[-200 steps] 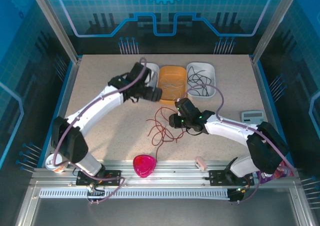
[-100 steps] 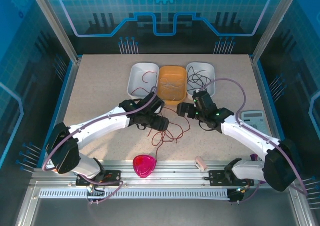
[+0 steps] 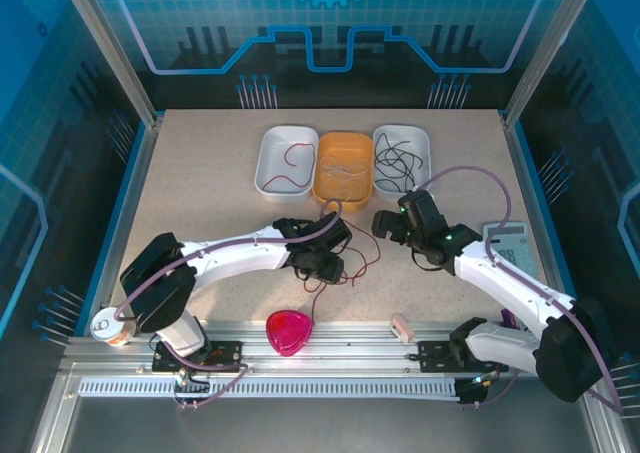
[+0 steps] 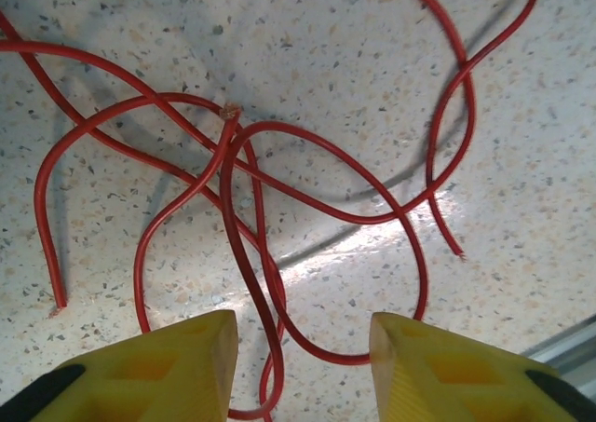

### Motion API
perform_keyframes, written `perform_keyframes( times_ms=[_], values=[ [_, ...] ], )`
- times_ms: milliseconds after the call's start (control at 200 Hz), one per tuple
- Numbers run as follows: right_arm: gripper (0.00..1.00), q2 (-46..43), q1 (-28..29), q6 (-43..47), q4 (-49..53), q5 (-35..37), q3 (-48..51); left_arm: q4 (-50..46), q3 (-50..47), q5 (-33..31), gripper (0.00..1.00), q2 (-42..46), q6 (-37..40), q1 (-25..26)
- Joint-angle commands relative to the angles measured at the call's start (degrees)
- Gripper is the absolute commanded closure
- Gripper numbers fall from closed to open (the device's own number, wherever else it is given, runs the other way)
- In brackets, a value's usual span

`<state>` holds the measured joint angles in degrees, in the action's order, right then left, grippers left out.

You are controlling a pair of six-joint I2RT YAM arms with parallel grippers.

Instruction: Untangle the cables

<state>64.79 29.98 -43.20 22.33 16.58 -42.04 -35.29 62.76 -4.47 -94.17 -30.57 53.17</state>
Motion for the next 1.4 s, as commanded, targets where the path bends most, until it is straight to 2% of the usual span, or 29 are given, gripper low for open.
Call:
perform_keyframes(
  times_ms=[0,80,165,325,535,795,1156,1396],
  values=[
    [0.0,-1.5,-0.9,-1.3,0.8,1.9,1.2,-1.6,0.4,-3.5,0.6,-1.5,-1.8,0.2],
    [0.0,-1.9,-1.1,-1.5,0.7,1.9,1.5,-2.2,0.6,-5.1,0.68,-2.9,-2.3,0.2],
    [0.0,-2.0,-1.2,-1.5,0.6,1.8,1.7,-2.3,0.8,-5.5,0.7,-4.4,-2.4,0.2],
    [0.0,-1.7,-1.5,-1.5,0.3,1.5,1.5,-1.8,0.9,-5.9,0.79,-6.2,-3.1,0.2],
    [0.0,-1.6,-1.7,-1.3,0.1,1.6,1.0,-2.3,2.5,-9.8,1.0,-5.1,-3.7,0.2],
    [0.0,-1.2,-2.0,-0.8,-0.8,0.1,0.5,-1.2,3.4,-13.9,1.0,-1.7,-3.5,0.1],
    [0.0,0.9,-1.0,-1.4,-1.8,-3.9,3.4,0.5,1.8,-19.2,1.0,8.1,-2.4,-0.4],
    [0.0,3.0,3.7,-0.8,-2.7,-2.2,3.3,4.1,0.8,-20.2,1.0,16.5,-1.6,-3.5]
  ],
)
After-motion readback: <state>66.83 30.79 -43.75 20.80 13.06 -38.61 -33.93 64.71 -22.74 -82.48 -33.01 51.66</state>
